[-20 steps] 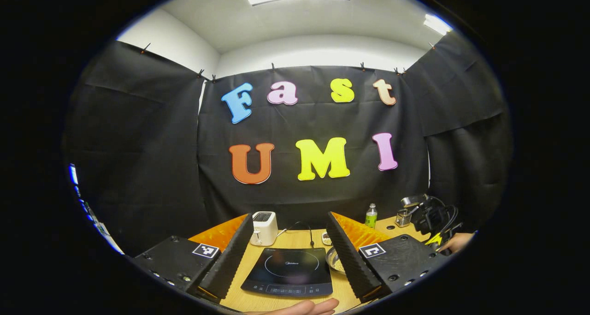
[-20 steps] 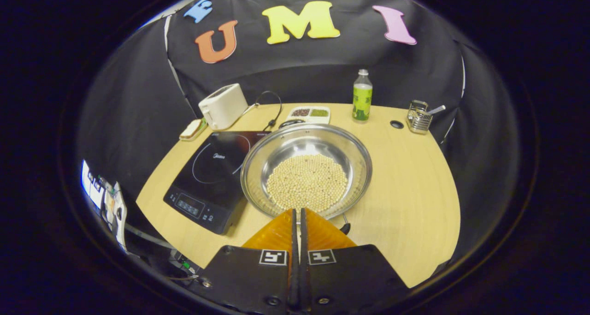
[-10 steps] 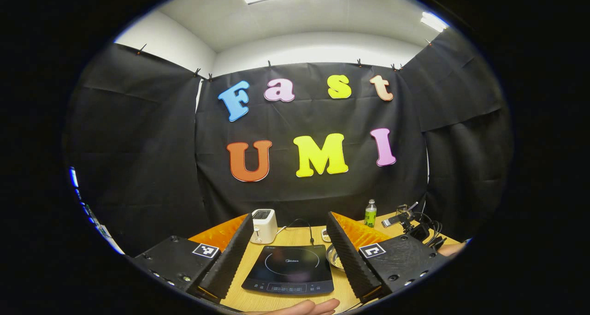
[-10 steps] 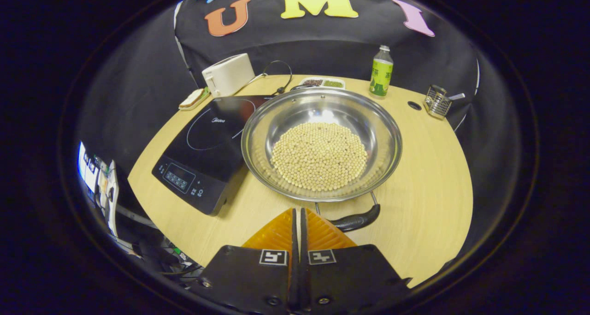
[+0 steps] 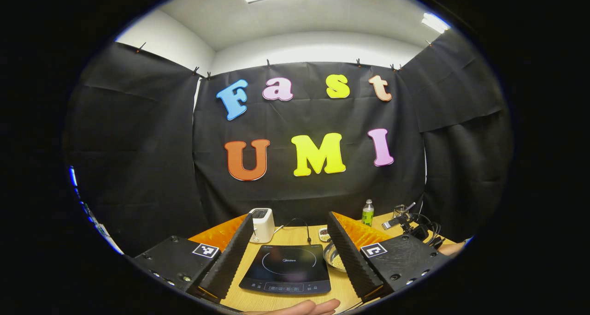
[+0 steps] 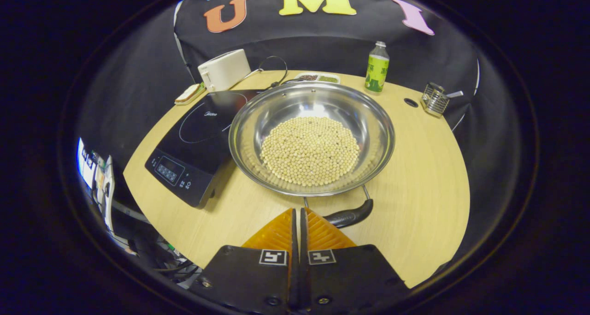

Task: First push the handle of the pot to place it horizontally, then grasp the pot with both hands and set it on the induction cooktop.

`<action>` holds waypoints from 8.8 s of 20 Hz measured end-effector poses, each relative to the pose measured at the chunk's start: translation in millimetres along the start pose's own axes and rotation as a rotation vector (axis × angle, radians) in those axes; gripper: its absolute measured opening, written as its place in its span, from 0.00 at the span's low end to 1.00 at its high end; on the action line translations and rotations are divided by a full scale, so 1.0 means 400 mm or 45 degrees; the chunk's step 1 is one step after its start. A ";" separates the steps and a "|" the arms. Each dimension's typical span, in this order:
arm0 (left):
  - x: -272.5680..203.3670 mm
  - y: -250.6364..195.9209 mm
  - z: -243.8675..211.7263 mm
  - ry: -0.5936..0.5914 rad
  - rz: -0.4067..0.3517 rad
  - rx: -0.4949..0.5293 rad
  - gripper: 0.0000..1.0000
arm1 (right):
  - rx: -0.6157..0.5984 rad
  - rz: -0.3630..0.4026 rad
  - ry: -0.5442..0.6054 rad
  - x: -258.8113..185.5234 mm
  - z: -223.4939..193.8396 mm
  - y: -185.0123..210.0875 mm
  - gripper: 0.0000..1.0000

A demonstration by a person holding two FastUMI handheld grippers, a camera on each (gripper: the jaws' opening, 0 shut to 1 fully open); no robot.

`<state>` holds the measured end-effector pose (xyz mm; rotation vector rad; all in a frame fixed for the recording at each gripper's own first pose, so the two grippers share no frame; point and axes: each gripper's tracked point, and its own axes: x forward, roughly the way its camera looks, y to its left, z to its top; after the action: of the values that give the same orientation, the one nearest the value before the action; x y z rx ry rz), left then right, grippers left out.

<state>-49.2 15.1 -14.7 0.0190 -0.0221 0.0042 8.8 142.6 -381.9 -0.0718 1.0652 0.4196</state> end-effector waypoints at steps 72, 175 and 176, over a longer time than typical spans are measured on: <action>0.535 -0.327 -0.713 0.797 -0.198 -0.115 0.96 | 0.312 -0.244 -0.568 0.000 0.328 -0.485 0.98; 0.589 0.399 -0.798 0.880 0.000 -0.305 0.52 | 0.071 -0.048 -0.408 0.260 0.524 0.217 0.60; 0.592 0.397 -0.798 0.865 -0.001 -0.312 0.52 | 0.080 -0.046 -0.427 0.258 0.521 0.218 0.61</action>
<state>194.0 181.0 -325.4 -0.2277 0.6565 0.0067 192.8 307.2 -356.0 0.0345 0.7450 0.3504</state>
